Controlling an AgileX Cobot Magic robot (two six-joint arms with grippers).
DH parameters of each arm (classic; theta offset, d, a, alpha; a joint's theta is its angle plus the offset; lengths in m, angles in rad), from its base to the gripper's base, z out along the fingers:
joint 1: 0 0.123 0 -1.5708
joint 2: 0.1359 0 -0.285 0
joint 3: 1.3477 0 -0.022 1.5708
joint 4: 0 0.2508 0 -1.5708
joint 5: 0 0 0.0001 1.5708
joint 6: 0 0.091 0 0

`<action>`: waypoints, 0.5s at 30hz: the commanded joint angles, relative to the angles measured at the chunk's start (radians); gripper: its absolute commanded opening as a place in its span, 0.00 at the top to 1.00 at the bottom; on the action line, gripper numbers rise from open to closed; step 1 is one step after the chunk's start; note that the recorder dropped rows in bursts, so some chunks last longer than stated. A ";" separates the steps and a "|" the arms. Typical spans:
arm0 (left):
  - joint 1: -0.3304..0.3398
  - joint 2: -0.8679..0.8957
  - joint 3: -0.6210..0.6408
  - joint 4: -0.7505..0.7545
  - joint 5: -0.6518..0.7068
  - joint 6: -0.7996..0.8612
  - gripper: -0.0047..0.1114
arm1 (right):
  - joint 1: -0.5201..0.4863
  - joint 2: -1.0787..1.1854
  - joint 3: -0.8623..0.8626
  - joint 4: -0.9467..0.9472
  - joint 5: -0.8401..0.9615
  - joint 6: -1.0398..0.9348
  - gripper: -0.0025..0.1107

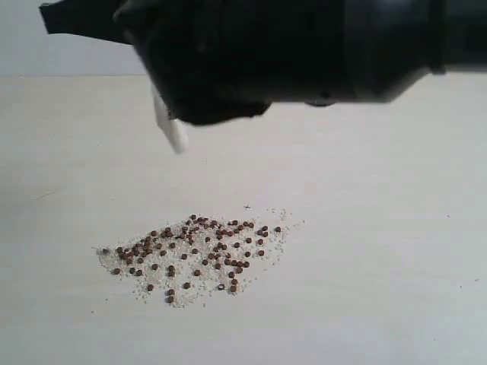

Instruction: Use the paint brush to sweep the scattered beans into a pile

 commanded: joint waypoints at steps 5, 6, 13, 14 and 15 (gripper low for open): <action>-0.006 -0.004 0.003 -0.008 -0.002 0.002 0.96 | -0.079 -0.004 -0.105 0.654 0.369 -1.003 0.98; -0.006 -0.004 0.003 -0.008 -0.002 0.002 0.96 | -0.076 -0.004 -0.105 0.701 0.415 -1.037 0.98; -0.006 -0.004 0.003 -0.008 -0.002 0.002 0.96 | -0.068 -0.004 0.042 1.094 -0.243 -0.996 0.98; -0.006 -0.004 0.003 -0.008 -0.002 0.002 0.96 | -0.068 -0.002 0.091 1.095 -0.403 -0.923 0.98; -0.006 -0.004 0.003 -0.008 -0.002 0.002 0.96 | -0.068 0.004 0.139 1.064 -0.608 -0.804 0.98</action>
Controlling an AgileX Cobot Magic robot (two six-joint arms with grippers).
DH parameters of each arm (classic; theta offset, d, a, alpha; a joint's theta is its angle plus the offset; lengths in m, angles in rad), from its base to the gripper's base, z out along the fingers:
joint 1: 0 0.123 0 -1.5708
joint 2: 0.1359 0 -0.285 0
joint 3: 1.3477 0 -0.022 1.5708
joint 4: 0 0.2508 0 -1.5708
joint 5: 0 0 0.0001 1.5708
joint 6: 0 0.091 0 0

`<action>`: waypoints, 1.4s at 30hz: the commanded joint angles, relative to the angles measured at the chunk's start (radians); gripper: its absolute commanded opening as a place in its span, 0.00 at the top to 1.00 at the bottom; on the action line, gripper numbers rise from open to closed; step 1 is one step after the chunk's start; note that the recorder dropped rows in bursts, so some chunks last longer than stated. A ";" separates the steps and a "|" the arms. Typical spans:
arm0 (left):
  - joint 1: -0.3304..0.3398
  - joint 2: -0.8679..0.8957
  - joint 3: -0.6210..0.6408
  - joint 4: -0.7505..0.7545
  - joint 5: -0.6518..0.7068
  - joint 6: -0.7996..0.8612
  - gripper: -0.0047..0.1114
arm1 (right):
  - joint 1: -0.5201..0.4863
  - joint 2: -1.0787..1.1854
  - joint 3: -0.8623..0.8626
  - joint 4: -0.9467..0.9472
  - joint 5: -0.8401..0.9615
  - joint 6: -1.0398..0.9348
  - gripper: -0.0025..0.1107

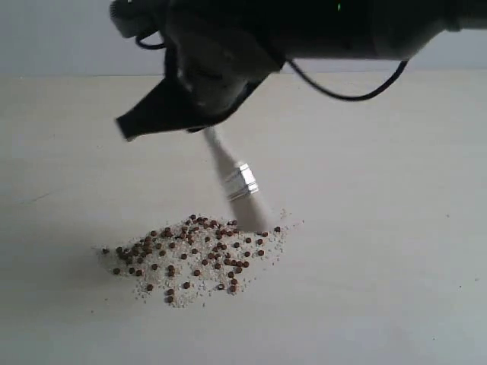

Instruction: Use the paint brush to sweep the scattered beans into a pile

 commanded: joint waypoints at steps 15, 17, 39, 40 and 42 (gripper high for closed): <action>-0.006 -0.004 0.003 -0.008 -0.002 0.002 0.96 | 0.301 0.209 0.238 1.480 -1.529 -1.063 0.98; -0.006 -0.004 0.003 -0.008 -0.002 0.002 0.96 | 0.341 0.224 0.238 1.519 -1.596 -1.091 0.98; -0.006 -0.004 0.003 -0.008 -0.002 0.002 0.96 | 0.384 0.429 0.090 1.639 -1.740 -0.925 0.98; -0.006 -0.004 0.003 -0.008 -0.002 0.002 0.96 | 0.384 0.441 0.062 1.658 -1.740 -0.954 0.98; -0.006 -0.004 0.003 -0.008 -0.002 0.002 0.96 | 0.384 0.467 0.013 1.708 -1.737 -1.007 0.98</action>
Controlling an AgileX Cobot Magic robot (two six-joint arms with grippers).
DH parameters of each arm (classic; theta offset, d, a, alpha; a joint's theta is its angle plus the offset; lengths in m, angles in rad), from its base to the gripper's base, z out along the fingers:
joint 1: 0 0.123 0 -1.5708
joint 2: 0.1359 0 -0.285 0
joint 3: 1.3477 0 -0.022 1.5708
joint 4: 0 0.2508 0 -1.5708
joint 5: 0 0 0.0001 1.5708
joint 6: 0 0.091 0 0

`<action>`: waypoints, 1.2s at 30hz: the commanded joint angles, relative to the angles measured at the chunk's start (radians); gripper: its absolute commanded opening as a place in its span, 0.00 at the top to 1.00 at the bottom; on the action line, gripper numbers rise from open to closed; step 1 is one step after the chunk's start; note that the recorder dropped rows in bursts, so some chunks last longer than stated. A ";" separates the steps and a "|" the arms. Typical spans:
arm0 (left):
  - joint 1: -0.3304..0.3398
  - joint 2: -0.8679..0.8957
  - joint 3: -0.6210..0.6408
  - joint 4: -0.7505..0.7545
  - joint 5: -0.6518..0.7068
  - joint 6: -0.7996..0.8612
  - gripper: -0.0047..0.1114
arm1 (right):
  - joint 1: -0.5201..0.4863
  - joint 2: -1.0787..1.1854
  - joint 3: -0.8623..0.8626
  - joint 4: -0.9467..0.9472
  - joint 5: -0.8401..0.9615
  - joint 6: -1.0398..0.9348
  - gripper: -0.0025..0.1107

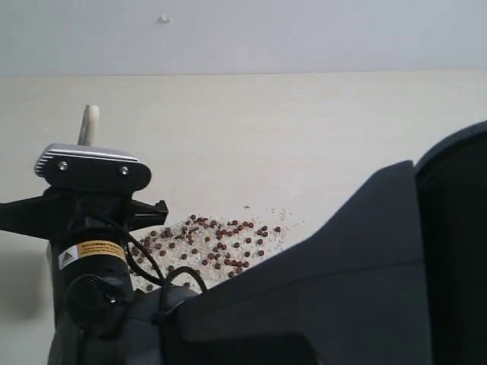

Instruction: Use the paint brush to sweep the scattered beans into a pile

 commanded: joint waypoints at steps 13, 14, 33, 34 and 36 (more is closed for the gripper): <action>-0.006 -0.003 0.003 -0.008 -0.002 0.002 0.96 | 0.001 0.068 -0.131 0.220 -0.003 -0.286 0.98; -0.006 -0.003 0.003 -0.008 -0.002 0.002 0.96 | 0.001 0.066 -0.131 0.235 -0.003 -0.297 0.98; -0.006 -0.003 0.003 -0.008 -0.002 0.002 0.96 | -0.065 -0.011 -0.129 0.497 0.007 -0.653 0.98; -0.006 -0.003 0.003 -0.008 -0.002 0.002 0.96 | -0.070 -0.015 -0.129 0.507 0.007 -0.680 0.98; -0.006 -0.003 0.003 -0.008 -0.002 0.002 0.96 | -0.076 -0.021 -0.129 0.524 0.000 -0.724 0.98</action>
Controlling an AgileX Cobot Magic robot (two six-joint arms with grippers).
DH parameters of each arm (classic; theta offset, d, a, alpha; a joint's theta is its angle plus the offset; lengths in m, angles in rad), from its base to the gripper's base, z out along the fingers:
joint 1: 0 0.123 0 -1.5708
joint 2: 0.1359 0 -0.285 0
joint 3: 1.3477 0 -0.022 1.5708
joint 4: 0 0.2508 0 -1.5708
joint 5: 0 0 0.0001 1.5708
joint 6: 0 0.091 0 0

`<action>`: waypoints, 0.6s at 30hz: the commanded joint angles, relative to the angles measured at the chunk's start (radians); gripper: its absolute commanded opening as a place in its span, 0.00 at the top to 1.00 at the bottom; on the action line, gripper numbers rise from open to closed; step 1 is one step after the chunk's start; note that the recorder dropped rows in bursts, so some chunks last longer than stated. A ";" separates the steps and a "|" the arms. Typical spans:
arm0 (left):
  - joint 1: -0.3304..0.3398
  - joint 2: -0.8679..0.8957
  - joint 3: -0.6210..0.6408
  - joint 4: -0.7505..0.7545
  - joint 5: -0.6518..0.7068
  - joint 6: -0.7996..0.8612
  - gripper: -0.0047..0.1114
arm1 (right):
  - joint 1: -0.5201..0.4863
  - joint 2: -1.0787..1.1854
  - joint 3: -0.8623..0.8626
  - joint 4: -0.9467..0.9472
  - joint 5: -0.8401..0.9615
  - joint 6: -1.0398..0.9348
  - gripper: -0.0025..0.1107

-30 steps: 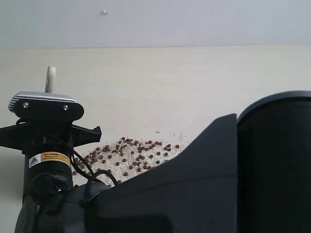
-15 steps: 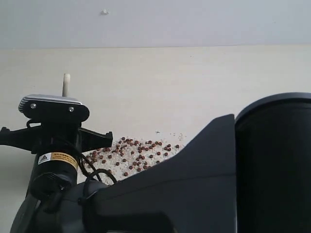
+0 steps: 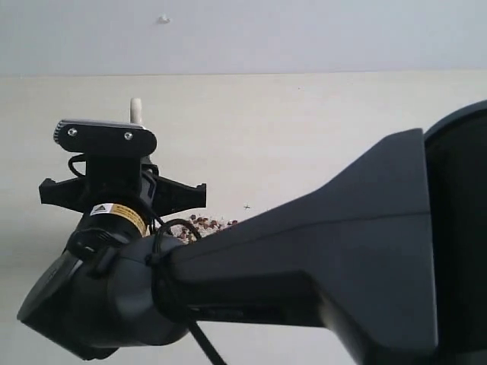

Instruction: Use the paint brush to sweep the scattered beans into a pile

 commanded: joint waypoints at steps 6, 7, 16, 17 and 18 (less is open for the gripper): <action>-0.006 -0.002 0.003 -0.008 -0.002 0.002 0.96 | -0.029 -0.035 -0.004 0.070 -0.047 -0.190 0.98; -0.006 -0.002 0.003 -0.008 -0.002 0.002 0.96 | -0.031 -0.037 -0.004 0.070 -0.058 -0.200 0.98; -0.006 -0.002 0.003 -0.008 -0.002 0.002 0.96 | -0.038 -0.062 -0.004 0.043 -0.019 -0.210 0.98; -0.006 -0.002 0.003 -0.008 -0.002 0.002 0.96 | -0.038 -0.072 -0.004 0.037 0.002 -0.199 0.98; -0.006 -0.002 0.003 -0.008 -0.002 0.002 0.96 | -0.038 -0.084 -0.004 0.028 0.026 -0.194 0.98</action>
